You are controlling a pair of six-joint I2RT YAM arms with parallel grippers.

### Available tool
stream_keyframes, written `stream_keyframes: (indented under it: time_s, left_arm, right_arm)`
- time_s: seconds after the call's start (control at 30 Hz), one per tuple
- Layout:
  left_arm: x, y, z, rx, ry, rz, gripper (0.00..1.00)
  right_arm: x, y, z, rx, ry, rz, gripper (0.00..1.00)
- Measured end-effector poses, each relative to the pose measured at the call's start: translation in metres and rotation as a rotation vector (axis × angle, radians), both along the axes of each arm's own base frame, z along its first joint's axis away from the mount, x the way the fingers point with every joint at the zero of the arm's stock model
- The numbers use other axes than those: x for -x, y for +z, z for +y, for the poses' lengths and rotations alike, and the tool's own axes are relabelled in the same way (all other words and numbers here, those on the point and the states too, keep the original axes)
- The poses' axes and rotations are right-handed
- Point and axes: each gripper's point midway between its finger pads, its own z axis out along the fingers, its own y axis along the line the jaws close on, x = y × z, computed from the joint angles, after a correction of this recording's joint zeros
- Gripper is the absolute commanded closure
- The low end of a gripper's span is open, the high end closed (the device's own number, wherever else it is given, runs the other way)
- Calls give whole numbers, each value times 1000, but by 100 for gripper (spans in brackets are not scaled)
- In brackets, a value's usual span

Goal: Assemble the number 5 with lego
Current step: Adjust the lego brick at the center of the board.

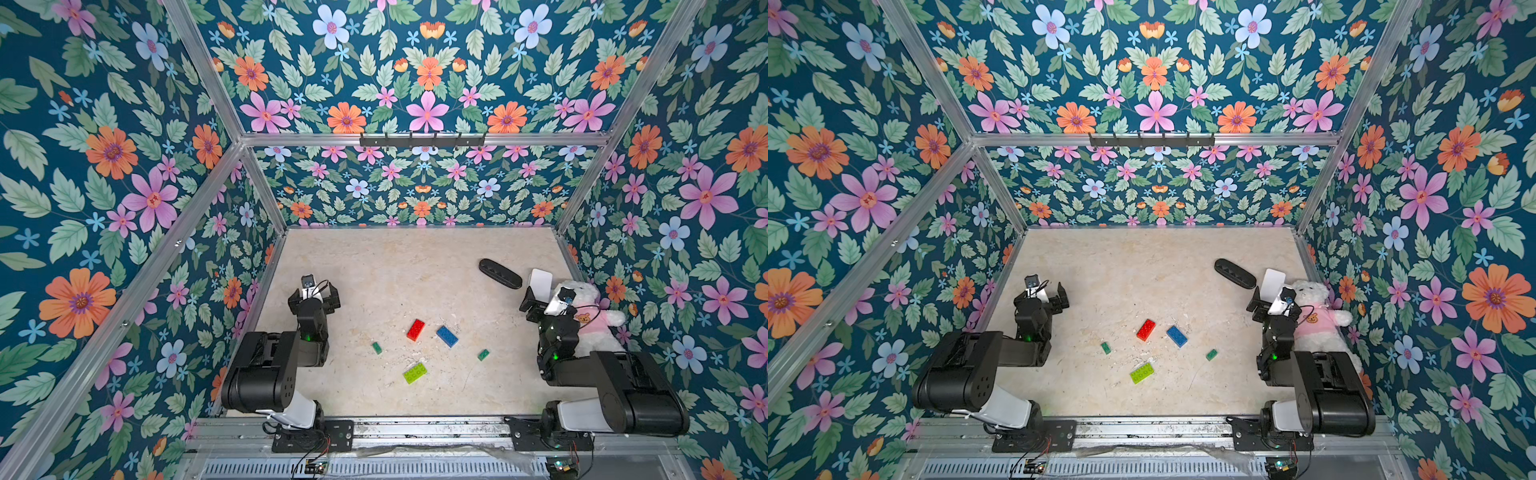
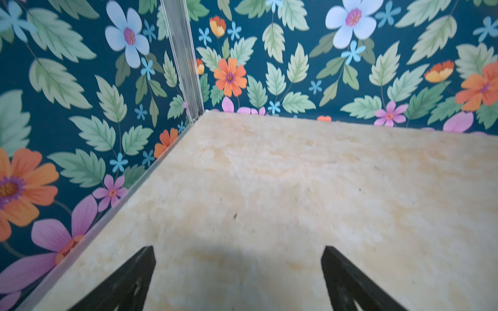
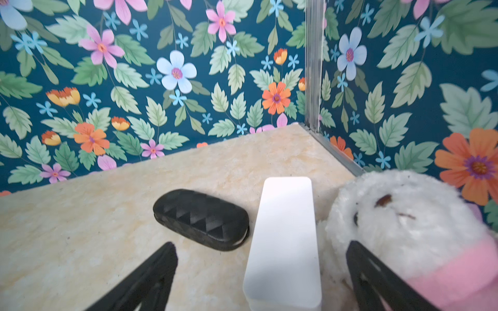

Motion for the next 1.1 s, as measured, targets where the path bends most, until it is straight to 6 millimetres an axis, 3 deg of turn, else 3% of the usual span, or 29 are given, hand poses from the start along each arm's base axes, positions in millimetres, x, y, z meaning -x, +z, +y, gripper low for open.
stream_keyframes:
  time_s: [0.13,0.27,0.33,0.43,0.57,0.63,0.67,0.8,0.93,1.1]
  left_arm:
    - [-12,36,10,36,89,-20,1]
    - [-8,58,14,190,142,-47,1]
    - [-8,61,15,318,152,-48,10]
    - [-18,47,0,466,86,30,27]
    - [-23,17,-64,620,-121,208,28]
    - [-12,4,-102,646,-208,298,28]
    - [-5,1,-124,647,-263,336,29]
    - [26,-9,-195,623,-451,458,34]
    - [58,-35,-230,583,-532,562,30]
    - [107,-61,-269,507,-643,687,24]
  right_arm:
    - [-10,40,-2,-55,-12,-46,1]
    - [-1,47,-1,-168,-15,-25,1]
    - [5,51,-1,-271,-24,-20,1]
    - [12,53,4,-395,10,-15,14]
    - [7,49,32,-487,151,92,20]
    - [5,50,45,-504,218,137,19]
    - [6,48,53,-519,254,161,11]
    - [22,32,91,-564,382,274,11]
    - [40,21,125,-561,480,365,12]
    - [56,-2,137,-559,498,464,12]
